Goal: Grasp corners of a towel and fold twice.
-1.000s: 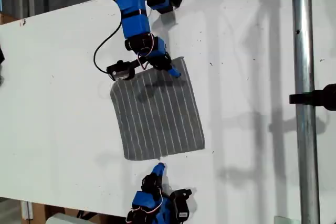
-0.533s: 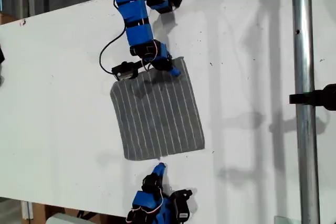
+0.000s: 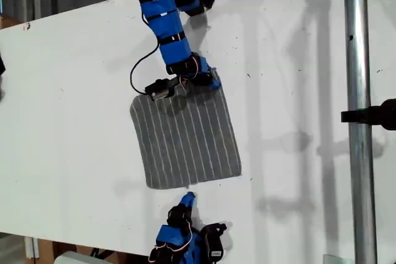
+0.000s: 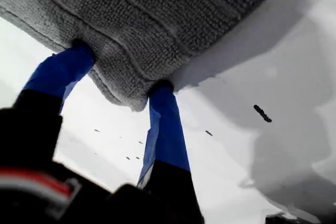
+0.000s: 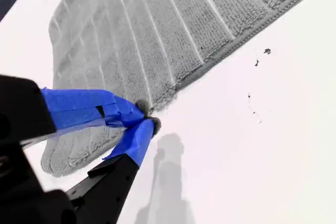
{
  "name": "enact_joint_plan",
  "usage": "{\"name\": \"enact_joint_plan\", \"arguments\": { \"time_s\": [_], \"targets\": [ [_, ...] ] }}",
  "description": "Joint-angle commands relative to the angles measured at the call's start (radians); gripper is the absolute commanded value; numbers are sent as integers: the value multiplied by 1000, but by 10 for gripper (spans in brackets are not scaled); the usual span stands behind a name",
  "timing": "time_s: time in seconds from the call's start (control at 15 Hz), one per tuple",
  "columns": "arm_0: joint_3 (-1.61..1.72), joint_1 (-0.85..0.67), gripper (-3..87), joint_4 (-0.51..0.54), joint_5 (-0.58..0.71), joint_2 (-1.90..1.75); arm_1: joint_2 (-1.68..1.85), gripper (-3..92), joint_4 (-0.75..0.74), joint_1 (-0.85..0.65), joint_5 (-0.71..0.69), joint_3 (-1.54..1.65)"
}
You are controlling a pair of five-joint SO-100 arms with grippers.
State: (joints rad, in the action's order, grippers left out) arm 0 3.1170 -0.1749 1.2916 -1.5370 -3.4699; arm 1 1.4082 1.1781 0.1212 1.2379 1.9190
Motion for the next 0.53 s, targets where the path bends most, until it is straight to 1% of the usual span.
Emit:
{"name": "enact_joint_plan", "arguments": {
  "time_s": [0.0, 0.07, 0.27, 0.47],
  "targets": [
    [5, 6, -1, -5, -18, -2, -9, 96, 5, 11, 6, -21],
    [5, 8, -1, -5, -21, -2, -9, 52, 18, 6, 9, -26],
    [5, 11, -1, -5, -25, 0, -5, 6, 18, -5, 9, -34],
    [5, 11, -1, -5, -28, 2, 38, -1, 6, 5, 11, -37]
  ]
}}
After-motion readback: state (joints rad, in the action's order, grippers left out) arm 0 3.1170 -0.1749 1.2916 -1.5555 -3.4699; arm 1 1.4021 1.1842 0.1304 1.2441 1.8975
